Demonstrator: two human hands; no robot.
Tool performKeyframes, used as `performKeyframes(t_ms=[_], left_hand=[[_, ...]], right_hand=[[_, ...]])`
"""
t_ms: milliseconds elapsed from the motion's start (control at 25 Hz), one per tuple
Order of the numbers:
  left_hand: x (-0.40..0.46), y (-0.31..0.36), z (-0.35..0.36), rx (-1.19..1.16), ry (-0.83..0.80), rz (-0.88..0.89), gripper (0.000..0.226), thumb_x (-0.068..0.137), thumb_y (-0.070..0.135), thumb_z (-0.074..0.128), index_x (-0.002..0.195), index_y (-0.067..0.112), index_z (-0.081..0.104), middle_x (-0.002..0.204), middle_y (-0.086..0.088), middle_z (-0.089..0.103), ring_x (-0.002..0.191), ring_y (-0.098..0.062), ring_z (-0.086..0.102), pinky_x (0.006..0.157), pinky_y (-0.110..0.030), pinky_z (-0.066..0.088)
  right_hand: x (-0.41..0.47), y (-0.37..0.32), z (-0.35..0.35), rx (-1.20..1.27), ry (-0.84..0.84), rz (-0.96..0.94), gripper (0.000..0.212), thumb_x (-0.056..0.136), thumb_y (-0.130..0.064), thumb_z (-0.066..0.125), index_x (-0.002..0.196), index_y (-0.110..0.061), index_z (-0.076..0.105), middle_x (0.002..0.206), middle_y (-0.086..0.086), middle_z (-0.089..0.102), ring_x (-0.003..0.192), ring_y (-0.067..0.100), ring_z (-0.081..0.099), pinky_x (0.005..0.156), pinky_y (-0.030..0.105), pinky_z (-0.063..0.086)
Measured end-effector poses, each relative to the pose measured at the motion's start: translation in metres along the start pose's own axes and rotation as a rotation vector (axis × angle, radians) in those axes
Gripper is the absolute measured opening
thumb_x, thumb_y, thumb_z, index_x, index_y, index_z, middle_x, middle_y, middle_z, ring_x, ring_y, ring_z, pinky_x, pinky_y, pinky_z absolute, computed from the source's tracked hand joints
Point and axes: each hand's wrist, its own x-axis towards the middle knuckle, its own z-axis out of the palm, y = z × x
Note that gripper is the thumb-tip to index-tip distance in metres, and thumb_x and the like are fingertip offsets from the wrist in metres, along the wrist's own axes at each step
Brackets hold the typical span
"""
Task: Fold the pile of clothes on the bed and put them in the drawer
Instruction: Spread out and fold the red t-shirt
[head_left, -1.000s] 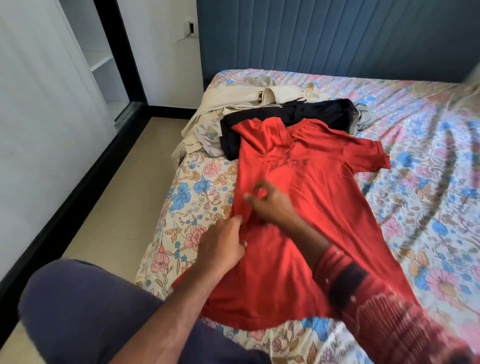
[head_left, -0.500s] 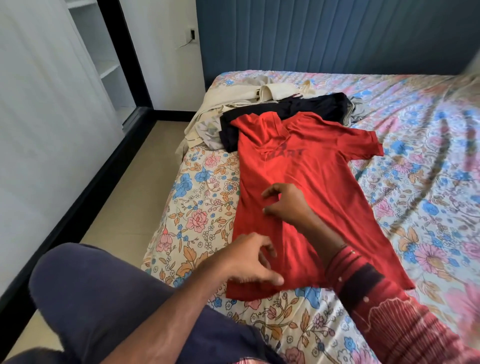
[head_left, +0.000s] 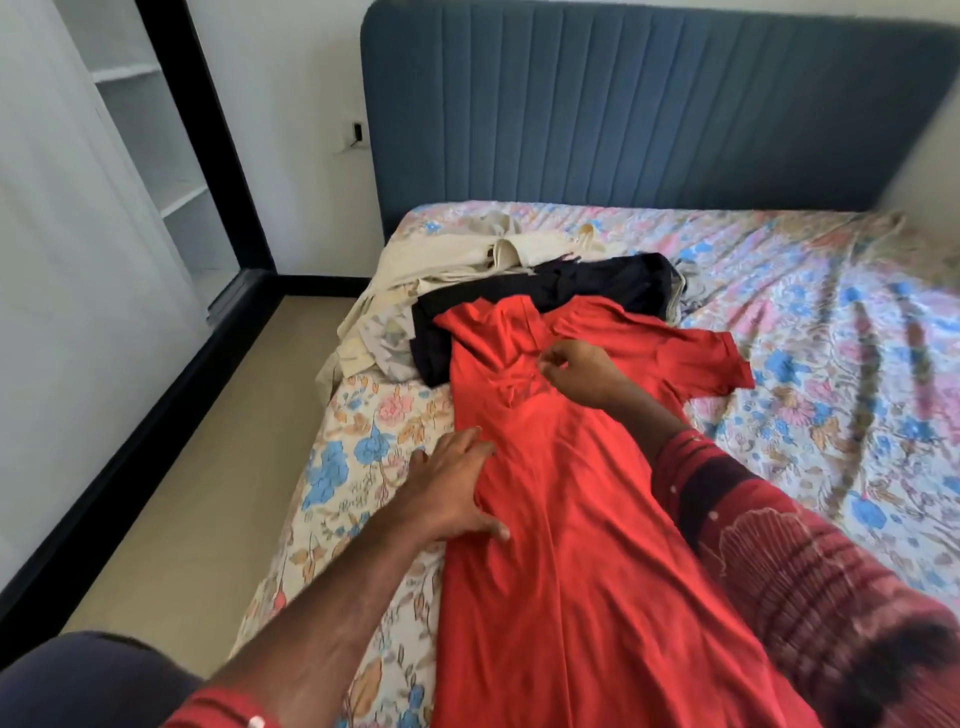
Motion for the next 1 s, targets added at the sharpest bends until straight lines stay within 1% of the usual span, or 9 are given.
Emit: performKeyframes(t_ms=[120,240,320,480,560,680,760,880,1000], left_hand=[[0.036,-0.012,-0.021,-0.005,0.004,0.010,0.129,0.063,0.068,0.084,0.162,0.027,0.012,0.171,0.002,-0.009,0.157,-0.019,-0.005,0.122,-0.059,0.010],[0.076,-0.032,-0.044,-0.046,-0.010,-0.024,0.140,0.060,0.067,0.086,0.163,0.027,-0.001,0.169,0.002,-0.020,0.156,-0.018,-0.015,0.122,-0.061,0.004],[0.106,-0.043,-0.056,-0.031,-0.020,-0.036,0.144,0.058,0.068,0.086,0.163,0.027,-0.004,0.170,0.002,-0.019,0.156,-0.017,-0.016,0.121,-0.063,0.002],[0.151,-0.058,-0.061,0.009,-0.037,-0.067,0.149,0.053,0.065,0.090,0.163,0.028,-0.004,0.169,0.004,-0.019,0.155,-0.015,-0.019,0.120,-0.064,-0.004],[0.163,-0.063,-0.055,0.030,-0.049,-0.073,0.156,0.049,0.066,0.091,0.162,0.030,-0.010,0.167,0.004,-0.026,0.155,-0.018,-0.019,0.119,-0.067,-0.003],[0.170,-0.071,-0.047,0.049,-0.067,-0.103,0.162,0.045,0.072,0.089,0.158,0.034,-0.021,0.163,0.004,-0.036,0.155,-0.021,-0.017,0.118,-0.069,0.001],[0.172,-0.075,-0.046,0.060,-0.090,-0.138,0.164,0.044,0.077,0.086,0.157,0.033,-0.024,0.164,0.002,-0.035,0.156,-0.021,-0.017,0.119,-0.068,0.000],[0.172,-0.070,-0.049,0.086,-0.107,-0.174,0.166,0.043,0.078,0.086,0.157,0.031,-0.025,0.164,-0.001,-0.033,0.155,-0.022,-0.019,0.118,-0.069,0.001],[0.166,-0.053,-0.052,0.148,-0.075,-0.143,0.159,0.052,0.069,0.088,0.158,0.030,-0.023,0.166,-0.003,-0.029,0.154,-0.021,-0.024,0.116,-0.072,0.005]], right_hand=[[0.069,-0.004,0.001,-0.017,0.091,0.079,0.026,0.099,-0.013,0.052,0.113,-0.004,0.073,0.120,0.020,0.071,0.117,0.036,0.064,0.093,0.036,0.045],[0.114,0.005,0.010,0.027,0.163,0.211,0.029,0.099,-0.017,0.050,0.117,-0.008,0.071,0.126,0.020,0.069,0.121,0.039,0.062,0.097,0.039,0.047],[0.134,0.010,0.018,0.036,0.195,0.265,0.031,0.099,-0.033,0.054,0.121,-0.015,0.068,0.128,0.014,0.068,0.125,0.038,0.059,0.101,0.045,0.048],[0.166,0.014,0.033,-0.112,0.226,0.360,0.060,0.090,-0.069,0.054,0.126,-0.021,0.067,0.134,0.010,0.057,0.135,0.035,0.045,0.110,0.054,0.037],[0.181,0.009,0.037,-0.096,0.262,0.360,0.048,0.092,-0.063,0.057,0.119,-0.026,0.070,0.133,0.009,0.053,0.135,0.036,0.042,0.110,0.053,0.036],[0.194,0.006,0.034,0.076,0.501,0.349,0.029,0.102,-0.044,0.049,0.115,-0.020,0.061,0.125,0.013,0.060,0.123,0.038,0.054,0.096,0.049,0.044],[0.194,0.015,0.028,-0.013,0.515,0.351,0.029,0.104,-0.042,0.045,0.115,-0.017,0.053,0.119,0.018,0.065,0.113,0.042,0.061,0.085,0.047,0.047],[0.180,0.032,0.026,-0.130,0.422,0.195,0.030,0.101,-0.043,0.053,0.113,-0.015,0.052,0.115,0.016,0.064,0.107,0.042,0.061,0.078,0.044,0.045],[0.146,0.060,0.012,-0.023,0.648,0.121,0.030,0.094,-0.043,0.061,0.107,-0.016,0.057,0.106,0.013,0.063,0.101,0.039,0.061,0.079,0.046,0.048]])
